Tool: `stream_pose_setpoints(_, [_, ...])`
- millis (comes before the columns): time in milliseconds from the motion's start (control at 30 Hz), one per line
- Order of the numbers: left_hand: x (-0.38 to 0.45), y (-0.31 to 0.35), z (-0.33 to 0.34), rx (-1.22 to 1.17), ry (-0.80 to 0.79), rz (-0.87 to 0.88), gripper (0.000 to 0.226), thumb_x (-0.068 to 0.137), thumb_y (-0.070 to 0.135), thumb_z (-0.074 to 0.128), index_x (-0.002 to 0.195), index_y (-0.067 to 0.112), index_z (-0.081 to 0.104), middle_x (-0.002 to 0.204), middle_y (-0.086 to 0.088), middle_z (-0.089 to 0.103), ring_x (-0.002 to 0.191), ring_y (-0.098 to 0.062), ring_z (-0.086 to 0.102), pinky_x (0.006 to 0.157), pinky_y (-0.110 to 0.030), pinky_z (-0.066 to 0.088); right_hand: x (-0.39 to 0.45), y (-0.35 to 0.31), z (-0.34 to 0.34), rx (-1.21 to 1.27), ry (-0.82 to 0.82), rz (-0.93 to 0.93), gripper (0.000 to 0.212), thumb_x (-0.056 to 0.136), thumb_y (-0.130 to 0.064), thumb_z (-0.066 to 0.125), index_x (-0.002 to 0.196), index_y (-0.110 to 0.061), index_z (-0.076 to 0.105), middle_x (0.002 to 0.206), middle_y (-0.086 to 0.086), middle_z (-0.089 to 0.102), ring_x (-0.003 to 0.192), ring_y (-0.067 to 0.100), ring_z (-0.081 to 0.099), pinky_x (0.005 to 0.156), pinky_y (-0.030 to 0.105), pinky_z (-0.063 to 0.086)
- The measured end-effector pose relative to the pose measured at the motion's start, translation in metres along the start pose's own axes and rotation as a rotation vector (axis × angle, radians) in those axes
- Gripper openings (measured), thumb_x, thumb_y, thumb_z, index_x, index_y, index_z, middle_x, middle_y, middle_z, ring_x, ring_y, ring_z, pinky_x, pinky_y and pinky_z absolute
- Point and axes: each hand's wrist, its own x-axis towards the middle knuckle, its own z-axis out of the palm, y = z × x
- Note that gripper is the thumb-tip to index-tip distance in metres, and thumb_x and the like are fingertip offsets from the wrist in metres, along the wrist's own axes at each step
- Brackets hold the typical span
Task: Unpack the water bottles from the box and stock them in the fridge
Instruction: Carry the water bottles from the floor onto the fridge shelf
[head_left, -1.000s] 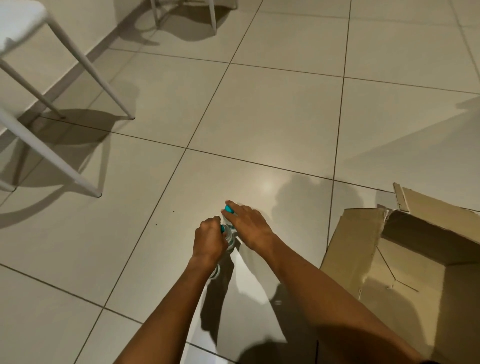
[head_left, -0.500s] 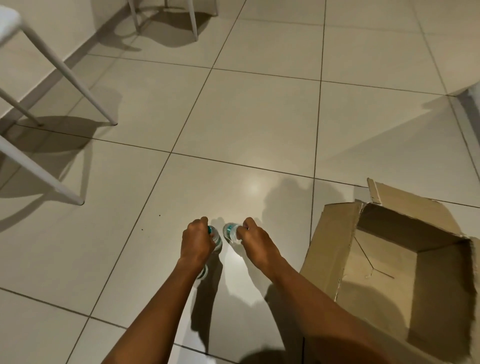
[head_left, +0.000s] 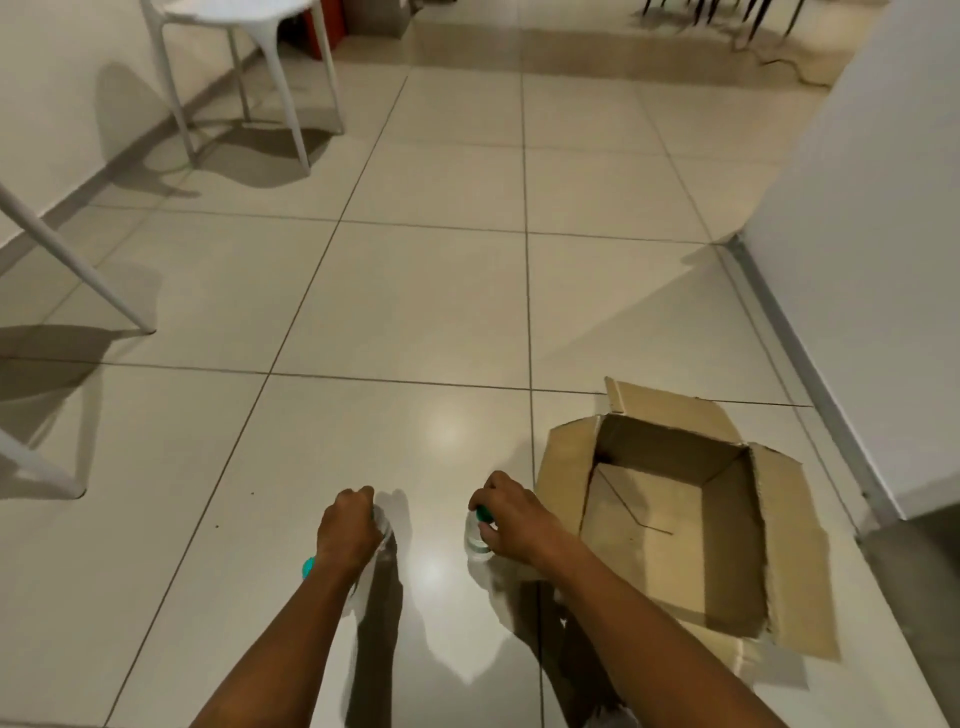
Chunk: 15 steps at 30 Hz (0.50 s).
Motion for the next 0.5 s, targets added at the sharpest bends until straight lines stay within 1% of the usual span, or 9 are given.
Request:
stream_pose_setpoints(67, [-0.006,0.013,-0.003,0.003,-0.027,0.03,0.009,0.087,0.01,0.062,0.093,0.01,0.056,0.097,-0.01,0.061,0.075,-0.018,0.055,0.066,-0.023,0.041,-0.011,0.002,-0.018,0.005,0.037,-0.011,0.032,0.093,-0.02,0.058,0.124,-0.013,0.058,0.122,0.006,0.047,0.101,0.024,0.054,0.089,0.032,0.048])
stream_pose_setpoints(233, [-0.023,0.057,-0.021,0.006,-0.047,0.153,0.016,0.085,0.015,0.063,0.099,0.009,0.059,0.099,-0.01,0.062,0.086,-0.024,0.063,0.075,-0.029,0.054,-0.043,0.002,-0.065,0.008,0.151,0.005,0.034,0.088,-0.02,0.068,0.12,-0.012,0.061,0.119,0.007,0.05,0.102,0.021,0.054,0.091,0.031,0.051])
stream_pose_setpoints(367, [-0.036,0.095,-0.046,0.016,0.022,0.265,0.017,0.084,0.016,0.056,0.097,0.007,0.061,0.096,-0.012,0.063,0.082,-0.029,0.062,0.069,-0.032,0.052,-0.079,0.004,-0.104,0.039,0.256,0.063,0.033,0.085,-0.022,0.07,0.116,-0.014,0.061,0.116,0.003,0.056,0.102,0.016,0.053,0.09,0.03,0.052])
stream_pose_setpoints(500, [-0.054,0.141,-0.073,0.043,0.084,0.389,0.018,0.083,0.017,0.055,0.097,0.008,0.061,0.096,-0.012,0.063,0.084,-0.031,0.062,0.068,-0.032,0.05,-0.127,0.011,-0.142,0.046,0.334,0.146,0.034,0.086,-0.022,0.071,0.118,-0.016,0.062,0.118,0.003,0.057,0.103,0.019,0.056,0.09,0.033,0.054])
